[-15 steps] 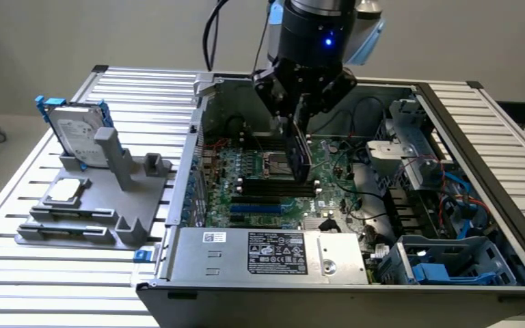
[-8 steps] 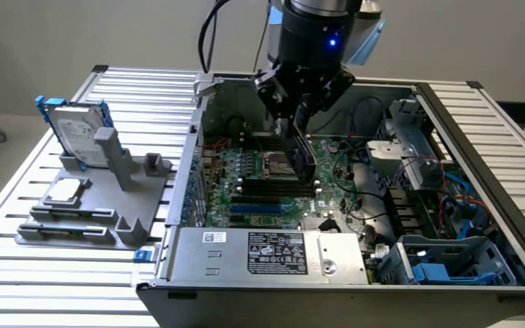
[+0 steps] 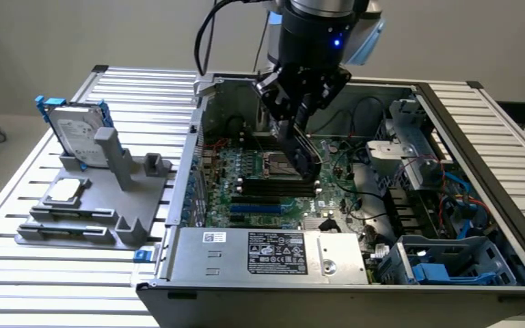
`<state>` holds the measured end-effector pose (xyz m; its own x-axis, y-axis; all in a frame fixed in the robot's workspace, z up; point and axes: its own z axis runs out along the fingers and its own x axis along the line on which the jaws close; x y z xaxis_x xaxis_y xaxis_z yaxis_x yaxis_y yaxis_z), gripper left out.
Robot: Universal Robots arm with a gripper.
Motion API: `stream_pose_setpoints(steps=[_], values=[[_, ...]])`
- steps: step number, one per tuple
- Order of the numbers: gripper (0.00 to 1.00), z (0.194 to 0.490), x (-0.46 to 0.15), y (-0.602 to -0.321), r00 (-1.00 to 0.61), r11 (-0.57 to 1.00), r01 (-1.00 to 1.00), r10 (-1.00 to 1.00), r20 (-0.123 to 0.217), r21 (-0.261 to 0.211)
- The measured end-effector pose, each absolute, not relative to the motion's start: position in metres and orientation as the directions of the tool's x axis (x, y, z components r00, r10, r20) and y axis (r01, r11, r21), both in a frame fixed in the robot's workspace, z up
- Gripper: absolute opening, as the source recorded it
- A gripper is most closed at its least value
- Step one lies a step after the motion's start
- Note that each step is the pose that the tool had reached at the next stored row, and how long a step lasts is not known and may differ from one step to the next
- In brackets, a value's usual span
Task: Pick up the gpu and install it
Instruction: 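Insert the gpu into the slot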
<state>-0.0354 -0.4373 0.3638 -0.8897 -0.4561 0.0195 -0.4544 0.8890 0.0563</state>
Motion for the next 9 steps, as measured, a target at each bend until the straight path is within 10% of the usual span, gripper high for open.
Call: stream_pose_setpoints(steps=[9], values=[[0.27,0.3628,-0.0354,-0.4373,-0.803,0.803,-0.593,-0.595,0.020,0.056]])
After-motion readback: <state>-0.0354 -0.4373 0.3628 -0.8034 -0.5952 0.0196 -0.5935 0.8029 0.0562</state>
